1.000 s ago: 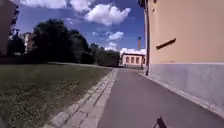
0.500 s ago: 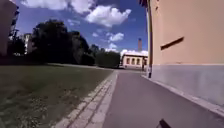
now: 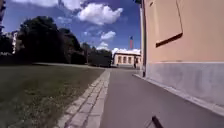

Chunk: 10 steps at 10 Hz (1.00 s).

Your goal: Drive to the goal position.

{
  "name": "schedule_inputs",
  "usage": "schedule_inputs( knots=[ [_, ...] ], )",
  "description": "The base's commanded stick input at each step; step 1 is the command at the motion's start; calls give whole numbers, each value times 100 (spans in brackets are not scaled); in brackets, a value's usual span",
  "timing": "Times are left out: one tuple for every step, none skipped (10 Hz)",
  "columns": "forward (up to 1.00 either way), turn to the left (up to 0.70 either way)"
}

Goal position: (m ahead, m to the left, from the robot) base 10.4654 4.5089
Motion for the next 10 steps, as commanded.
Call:
schedule_inputs(
  knots=[
    [85,0],
    [85,0],
    [85,0],
    [85,0],
    [85,0],
    [85,0],
    [85,0],
    [85,0],
    [85,0],
    [85,0]
  ],
)
